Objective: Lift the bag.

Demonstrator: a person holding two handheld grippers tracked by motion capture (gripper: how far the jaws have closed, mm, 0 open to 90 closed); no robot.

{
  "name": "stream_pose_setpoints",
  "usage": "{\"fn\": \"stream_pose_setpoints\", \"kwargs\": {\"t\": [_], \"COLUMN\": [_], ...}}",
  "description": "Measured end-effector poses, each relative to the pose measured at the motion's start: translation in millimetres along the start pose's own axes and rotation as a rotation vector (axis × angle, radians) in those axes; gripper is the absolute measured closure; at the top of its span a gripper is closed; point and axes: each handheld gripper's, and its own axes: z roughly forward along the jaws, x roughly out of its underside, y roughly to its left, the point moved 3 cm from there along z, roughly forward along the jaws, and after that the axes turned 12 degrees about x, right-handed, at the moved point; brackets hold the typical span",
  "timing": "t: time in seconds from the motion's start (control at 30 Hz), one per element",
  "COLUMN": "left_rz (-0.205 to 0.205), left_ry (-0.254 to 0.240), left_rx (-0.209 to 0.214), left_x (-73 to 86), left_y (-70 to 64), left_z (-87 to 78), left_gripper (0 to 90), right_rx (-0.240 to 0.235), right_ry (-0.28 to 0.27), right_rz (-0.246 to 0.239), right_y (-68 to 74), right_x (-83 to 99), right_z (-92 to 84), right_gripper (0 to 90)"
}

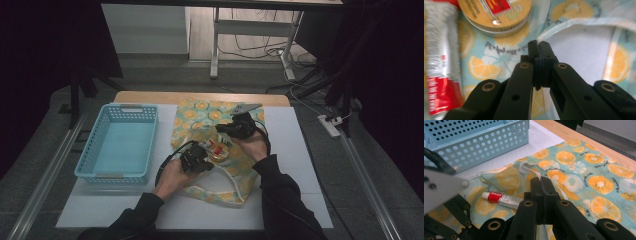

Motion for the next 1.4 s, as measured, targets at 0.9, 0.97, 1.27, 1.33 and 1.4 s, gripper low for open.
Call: {"fn": "stream_pose_setpoints", "kwargs": {"t": [0.9,0.97,1.27,1.33,1.4], "left_rz": [-0.057,-0.058,-0.038,-0.035,-0.033], "left_ry": [-0.091,-0.102,-0.120,-0.131,-0.142], "left_rx": [0.056,0.060,0.050,0.053,0.059], "left_x": [-14.7,-16.3,-26.6,-28.9,-30.7], "left_y": [1.1,1.1,-2.2,-3.2,-3.4], "left_z": [-48.7,-52.1,-66.3,-69.8,-73.7], "left_gripper": [90.0,90.0,90.0,90.0,90.0], "right_rx": [-0.021,-0.020,-0.014,-0.011,-0.012], "right_ry": [-0.026,-0.025,-0.039,-0.041,-0.042], "right_rz": [0.018,0.017,0.016,0.012,0.012], "right_y": [9.8,9.4,7.4,7.4,7.5], "right_x": [-12.6,-13.0,-21.8,-24.0,-25.3], "right_z": [-13.9,-14.9,-26.4,-28.3,-29.2], "right_gripper": [90.0,90.0,90.0,90.0,90.0]}}
